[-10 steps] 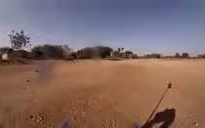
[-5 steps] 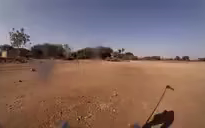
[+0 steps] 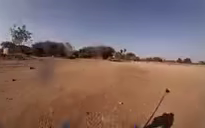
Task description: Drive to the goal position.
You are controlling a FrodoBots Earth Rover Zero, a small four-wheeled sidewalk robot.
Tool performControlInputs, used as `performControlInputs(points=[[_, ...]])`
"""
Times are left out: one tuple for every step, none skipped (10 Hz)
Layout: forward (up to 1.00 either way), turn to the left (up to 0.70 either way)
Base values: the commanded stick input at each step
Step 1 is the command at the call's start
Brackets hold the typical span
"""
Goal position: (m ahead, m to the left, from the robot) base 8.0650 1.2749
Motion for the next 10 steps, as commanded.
performControlInputs(points=[[0.7, 0.0], [0.7, 0.0], [0.7, 0.0], [0.7, 0.0], [0.7, 0.0], [0.7, 0.0], [0.7, 0.0], [0.7, 0.0], [0.7, 0.0], [0.7, 0.0]])
